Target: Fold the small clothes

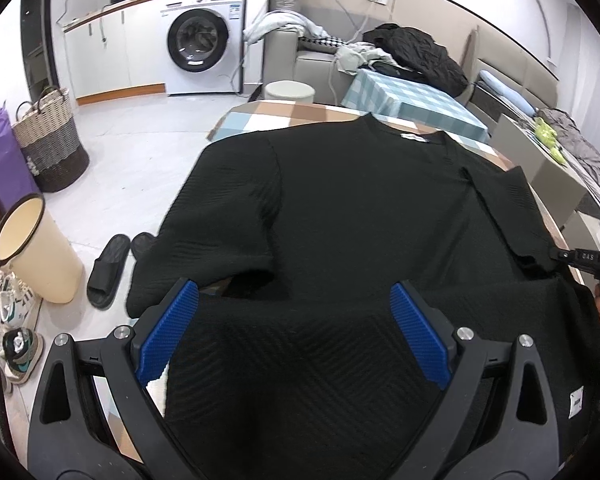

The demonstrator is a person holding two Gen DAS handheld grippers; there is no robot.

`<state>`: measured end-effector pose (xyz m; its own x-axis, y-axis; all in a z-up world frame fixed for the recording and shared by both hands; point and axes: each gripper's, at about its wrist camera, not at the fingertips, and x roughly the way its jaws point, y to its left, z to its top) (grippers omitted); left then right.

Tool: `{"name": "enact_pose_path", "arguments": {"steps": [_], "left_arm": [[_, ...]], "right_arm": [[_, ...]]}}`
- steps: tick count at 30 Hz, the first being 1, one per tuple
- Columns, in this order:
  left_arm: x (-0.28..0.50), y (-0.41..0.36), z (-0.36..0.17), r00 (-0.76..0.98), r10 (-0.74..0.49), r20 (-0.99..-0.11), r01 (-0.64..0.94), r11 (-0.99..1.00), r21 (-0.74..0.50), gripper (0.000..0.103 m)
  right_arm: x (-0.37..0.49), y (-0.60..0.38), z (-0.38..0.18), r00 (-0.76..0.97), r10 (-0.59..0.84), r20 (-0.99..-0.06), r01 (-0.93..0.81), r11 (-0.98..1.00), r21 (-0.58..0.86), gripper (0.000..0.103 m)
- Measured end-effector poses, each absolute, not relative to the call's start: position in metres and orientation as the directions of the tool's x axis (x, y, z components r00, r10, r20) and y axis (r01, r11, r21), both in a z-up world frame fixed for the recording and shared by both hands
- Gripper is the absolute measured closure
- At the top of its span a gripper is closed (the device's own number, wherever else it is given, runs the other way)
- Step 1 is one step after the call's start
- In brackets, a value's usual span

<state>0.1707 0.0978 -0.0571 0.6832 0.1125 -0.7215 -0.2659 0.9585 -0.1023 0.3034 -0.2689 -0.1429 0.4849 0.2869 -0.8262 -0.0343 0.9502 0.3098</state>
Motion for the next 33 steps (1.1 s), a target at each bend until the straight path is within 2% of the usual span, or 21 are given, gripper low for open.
{"name": "enact_pose_path", "arguments": {"steps": [5,13,16,20,21,22,24,25,27,29,33], "left_arm": [[0.166,0.120,-0.059,0.664,0.142,-0.734,-0.318,0.942,-0.105,0.007],[0.152,0.143,-0.060,0.659,0.167,-0.734,-0.348,0.932,-0.101,0.007],[0.148,0.151,-0.064,0.648,0.167,-0.743,-0.363,0.925,-0.108,0.007],[0.143,0.165,-0.071,0.645,0.140,-0.751,-0.392,0.904,-0.168,0.007],[0.140,0.170,-0.072,0.646,0.122,-0.754,-0.401,0.895,-0.198,0.008],[0.139,0.173,-0.074,0.650,0.111,-0.752,-0.403,0.889,-0.217,0.010],[0.134,0.181,-0.076,0.651,0.066,-0.756,-0.406,0.873,-0.272,0.031],[0.132,0.184,-0.079,0.653,0.037,-0.756,-0.399,0.866,-0.302,0.036],[0.130,0.193,-0.085,0.663,-0.044,-0.747,-0.392,0.830,-0.396,0.039],[0.128,0.196,-0.093,0.667,-0.103,-0.737,-0.397,0.788,-0.470,0.040],[0.129,0.200,-0.108,0.687,-0.182,-0.703,-0.412,0.700,-0.584,0.040]], "right_arm": [[0.307,-0.295,-0.141,0.544,0.208,-0.813,0.095,0.947,0.306,0.097],[0.308,-0.323,-0.138,0.551,0.110,-0.828,0.182,0.952,0.248,0.097],[0.307,-0.331,-0.131,0.545,0.126,-0.829,0.187,0.945,0.267,0.090],[0.294,-0.325,-0.112,0.570,0.155,-0.807,0.160,0.942,0.295,0.070],[0.288,-0.321,-0.105,0.580,0.170,-0.797,0.147,0.940,0.308,0.069],[0.286,-0.316,-0.100,0.585,0.175,-0.792,0.138,0.941,0.310,0.068],[0.273,-0.306,-0.090,0.596,0.183,-0.782,0.120,0.943,0.312,0.061],[0.267,-0.297,-0.085,0.602,0.196,-0.774,0.100,0.943,0.317,0.061],[0.252,-0.285,-0.080,0.602,0.223,-0.767,0.074,0.940,0.332,0.059],[0.243,-0.276,-0.079,0.601,0.254,-0.758,0.065,0.929,0.364,0.048],[0.216,-0.261,-0.083,0.601,0.327,-0.729,0.046,0.897,0.440,0.044]]}}
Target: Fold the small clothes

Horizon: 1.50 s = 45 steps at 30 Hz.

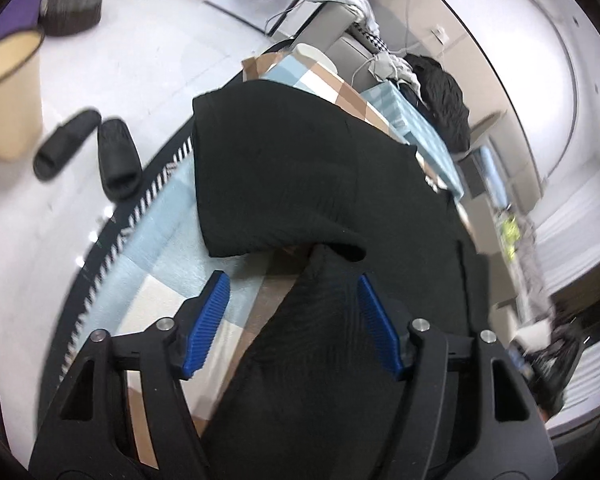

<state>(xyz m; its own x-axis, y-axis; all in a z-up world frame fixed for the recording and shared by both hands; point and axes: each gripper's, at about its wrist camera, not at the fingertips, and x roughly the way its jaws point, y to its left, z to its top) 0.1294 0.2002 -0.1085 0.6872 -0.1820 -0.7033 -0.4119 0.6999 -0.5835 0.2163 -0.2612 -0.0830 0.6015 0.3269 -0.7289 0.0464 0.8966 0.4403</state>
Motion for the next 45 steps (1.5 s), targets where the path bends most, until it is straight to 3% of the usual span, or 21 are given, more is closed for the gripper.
{"name": "enact_pose_path", "arguments": {"steps": [17,19,21,24,29,32,35,38,40,41,42,45], "left_arm": [[0.172,0.248,-0.147,0.714,-0.174,-0.679,-0.521,0.517,-0.680,0.041],[0.174,0.252,-0.147,0.713,-0.143,-0.686,-0.545,0.503,-0.671,0.057],[0.177,0.255,-0.148,0.705,-0.107,-0.701,-0.568,0.508,-0.648,0.095],[0.186,0.256,-0.143,0.694,-0.062,-0.717,-0.580,0.542,-0.608,0.098],[0.213,0.234,-0.094,0.713,0.042,-0.700,-0.532,0.682,-0.501,0.099],[0.238,0.196,-0.046,0.758,0.087,-0.646,-0.445,0.793,-0.416,0.099],[0.269,0.131,-0.015,0.805,-0.043,-0.591,-0.234,0.893,-0.384,0.099],[0.302,0.059,-0.024,0.703,-0.231,-0.672,-0.014,0.941,-0.339,0.098],[0.306,0.043,-0.038,0.671,-0.254,-0.696,-0.003,0.938,-0.345,0.083],[0.307,0.040,-0.044,0.658,-0.259,-0.707,0.002,0.939,-0.343,0.061],[0.306,0.041,-0.048,0.659,-0.255,-0.708,-0.003,0.940,-0.341,0.051],[0.302,0.059,-0.056,0.667,-0.241,-0.705,-0.058,0.927,-0.371,0.049]], "right_arm": [[0.204,-0.232,-0.107,0.552,0.365,-0.750,0.016,0.894,0.447,0.039],[0.205,-0.232,-0.110,0.549,0.359,-0.755,0.020,0.897,0.442,0.039],[0.204,-0.232,-0.111,0.549,0.360,-0.754,0.021,0.896,0.443,0.039],[0.203,-0.235,-0.114,0.549,0.362,-0.753,0.029,0.892,0.450,0.039],[0.202,-0.241,-0.115,0.552,0.371,-0.747,0.038,0.883,0.467,0.039],[0.202,-0.244,-0.117,0.557,0.382,-0.738,0.044,0.874,0.485,0.039],[0.201,-0.246,-0.116,0.568,0.375,-0.733,0.050,0.873,0.485,0.039],[0.201,-0.248,-0.117,0.568,0.376,-0.732,0.055,0.870,0.490,0.039],[0.199,-0.248,-0.117,0.571,0.382,-0.727,0.047,0.869,0.493,0.039],[0.198,-0.250,-0.117,0.574,0.387,-0.722,0.045,0.865,0.499,0.039],[0.197,-0.251,-0.117,0.576,0.384,-0.722,0.049,0.865,0.499,0.039],[0.196,-0.255,-0.119,0.573,0.375,-0.729,0.057,0.869,0.492,0.039]]}}
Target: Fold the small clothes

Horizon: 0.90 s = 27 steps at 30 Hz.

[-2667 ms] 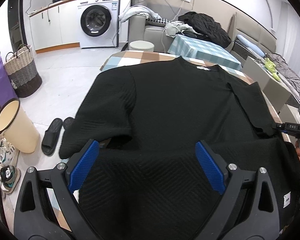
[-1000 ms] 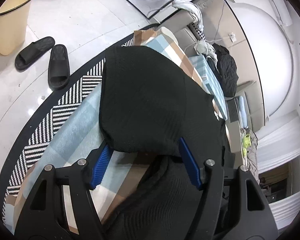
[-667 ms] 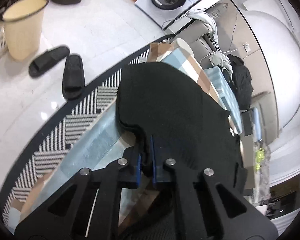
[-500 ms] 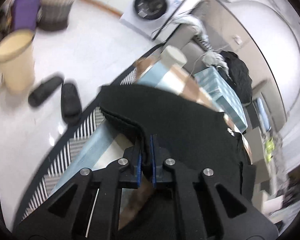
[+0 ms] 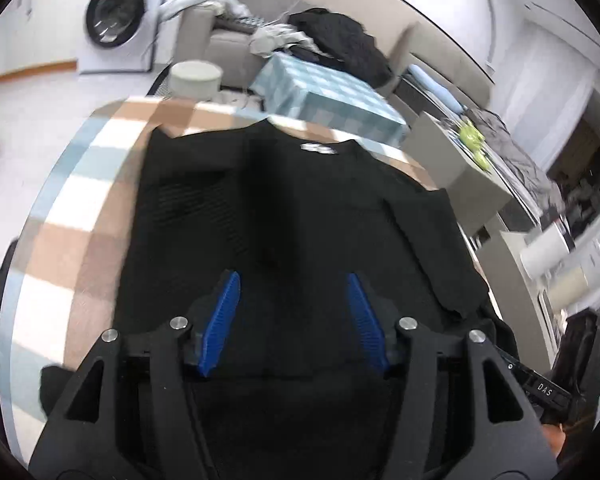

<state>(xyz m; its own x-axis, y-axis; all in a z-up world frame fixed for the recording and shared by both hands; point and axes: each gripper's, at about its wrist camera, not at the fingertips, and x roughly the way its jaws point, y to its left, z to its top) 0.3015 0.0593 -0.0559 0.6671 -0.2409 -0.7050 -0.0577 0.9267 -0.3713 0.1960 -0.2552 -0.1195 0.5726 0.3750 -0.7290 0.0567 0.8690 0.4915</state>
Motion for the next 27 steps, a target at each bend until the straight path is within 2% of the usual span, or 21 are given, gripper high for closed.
{"name": "enact_pose_path", "arguments": {"steps": [7,10,16,17,18,20,24,27], "left_arm": [[0.274,0.104,-0.081,0.673,-0.168,-0.720,-0.176,0.909,-0.377,0.048],[0.255,0.121,-0.093,0.666,-0.117,-0.737,-0.210,0.918,-0.335,0.046],[0.210,0.140,-0.107,0.650,-0.029,-0.760,-0.253,0.934,-0.252,0.037],[0.205,0.141,-0.109,0.647,-0.013,-0.762,-0.259,0.937,-0.236,0.034],[0.199,0.144,-0.112,0.641,0.003,-0.768,-0.266,0.939,-0.217,0.027],[0.186,0.149,-0.118,0.621,0.048,-0.782,-0.289,0.942,-0.172,0.023],[0.174,0.159,-0.136,0.577,0.048,-0.816,-0.306,0.938,-0.162,0.023],[0.169,0.161,-0.146,0.567,0.030,-0.823,-0.298,0.939,-0.171,0.026]], "right_arm": [[0.198,-0.256,-0.122,0.559,0.363,-0.745,0.060,0.879,0.473,0.039],[0.197,-0.256,-0.119,0.551,0.363,-0.751,0.049,0.885,0.463,0.039],[0.179,-0.269,-0.101,0.556,0.333,-0.762,0.006,0.915,0.404,0.039],[0.175,-0.273,-0.098,0.561,0.320,-0.764,0.006,0.921,0.390,0.037],[0.171,-0.278,-0.096,0.566,0.304,-0.767,0.007,0.928,0.373,0.033],[0.160,-0.292,-0.093,0.571,0.248,-0.783,0.034,0.946,0.324,0.032],[0.149,-0.319,-0.109,0.536,0.185,-0.824,0.107,0.953,0.284,0.032],[0.150,-0.329,-0.122,0.518,0.208,-0.830,0.126,0.941,0.315,0.035]]}}
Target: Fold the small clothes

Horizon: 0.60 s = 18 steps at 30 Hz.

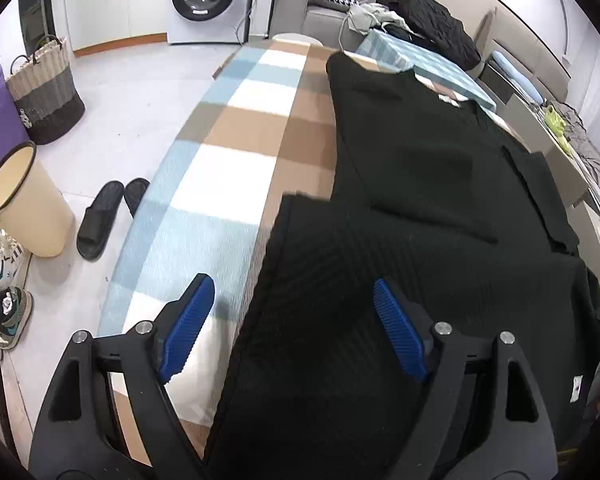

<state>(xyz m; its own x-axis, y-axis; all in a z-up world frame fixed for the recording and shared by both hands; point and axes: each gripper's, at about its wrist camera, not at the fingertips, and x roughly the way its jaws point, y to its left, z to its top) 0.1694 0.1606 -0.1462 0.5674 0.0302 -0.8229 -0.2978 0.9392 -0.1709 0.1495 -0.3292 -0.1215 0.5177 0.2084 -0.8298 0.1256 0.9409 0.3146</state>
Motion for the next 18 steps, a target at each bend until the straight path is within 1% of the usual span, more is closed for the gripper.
{"name": "enact_pose_path", "arguments": {"steps": [1,2,3,4,5,6,7,8,9,10,11,13,14,15,16,17,18], "left_arm": [[0.167,0.161,-0.147,0.572,0.024,-0.820,-0.293,0.940,-0.177,0.029],[0.166,0.160,-0.148,0.576,0.016,-0.818,-0.286,0.940,-0.183,0.034],[0.164,0.160,-0.148,0.577,0.009,-0.816,-0.282,0.941,-0.188,0.042],[0.161,0.159,-0.148,0.579,0.003,-0.815,-0.278,0.941,-0.194,0.048],[0.160,0.159,-0.149,0.578,-0.005,-0.816,-0.274,0.941,-0.200,0.059],[0.158,0.159,-0.149,0.577,-0.008,-0.817,-0.273,0.940,-0.203,0.069],[0.156,0.159,-0.148,0.578,-0.009,-0.816,-0.273,0.940,-0.204,0.074],[0.153,0.158,-0.148,0.579,-0.013,-0.815,-0.271,0.940,-0.208,0.082],[0.149,0.158,-0.147,0.580,-0.020,-0.814,-0.267,0.940,-0.213,0.083],[0.147,0.158,-0.145,0.581,-0.022,-0.814,-0.266,0.940,-0.215,0.083],[0.143,0.157,-0.144,0.582,-0.021,-0.813,-0.267,0.939,-0.216,0.083],[0.137,0.158,-0.143,0.574,-0.014,-0.819,-0.278,0.937,-0.211,0.083],[0.135,0.158,-0.144,0.565,-0.002,-0.825,-0.286,0.937,-0.198,0.081],[0.135,0.158,-0.145,0.551,0.014,-0.834,-0.296,0.938,-0.179,0.070],[0.134,0.159,-0.145,0.540,0.026,-0.841,-0.303,0.938,-0.166,0.064],[0.134,0.160,-0.146,0.537,0.036,-0.843,-0.310,0.938,-0.157,0.054],[0.134,0.161,-0.147,0.538,0.039,-0.842,-0.314,0.936,-0.157,0.051]], "right_arm": [[0.149,-0.330,-0.124,0.522,0.240,-0.818,0.113,0.932,0.345,0.038],[0.150,-0.329,-0.125,0.522,0.285,-0.804,0.085,0.921,0.381,0.048],[0.152,-0.326,-0.126,0.520,0.328,-0.789,0.054,0.909,0.414,0.059],[0.152,-0.323,-0.126,0.515,0.349,-0.783,0.034,0.904,0.425,0.069],[0.153,-0.319,-0.126,0.510,0.369,-0.777,0.005,0.902,0.432,0.087],[0.155,-0.315,-0.123,0.513,0.385,-0.767,-0.037,0.903,0.429,0.095],[0.155,-0.314,-0.121,0.524,0.385,-0.759,-0.051,0.904,0.424,0.095],[0.156,-0.315,-0.118,0.548,0.372,-0.750,-0.054,0.910,0.412,0.096],[0.158,-0.321,-0.115,0.569,0.341,-0.749,-0.024,0.917,0.399,0.096],[0.161,-0.335,-0.116,0.591,0.288,-0.754,0.046,0.921,0.388,0.096],[0.163,-0.345,-0.117,0.605,0.268,-0.749,0.086,0.914,0.396,0.096],[0.167,-0.362,-0.123,0.599,0.272,-0.753,0.129,0.895,0.427,0.089],[0.167,-0.366,-0.126,0.580,0.276,-0.766,0.144,0.891,0.430,0.081],[0.166,-0.367,-0.127,0.569,0.284,-0.772,0.141,0.891,0.432,0.068],[0.162,-0.367,-0.127,0.564,0.310,-0.766,0.115,0.888,0.445,0.062],[0.158,-0.367,-0.127,0.573,0.322,-0.753,0.101,0.884,0.456,0.056],[0.153,-0.367,-0.126,0.575,0.335,-0.747,0.084,0.883,0.461,0.055]]}}
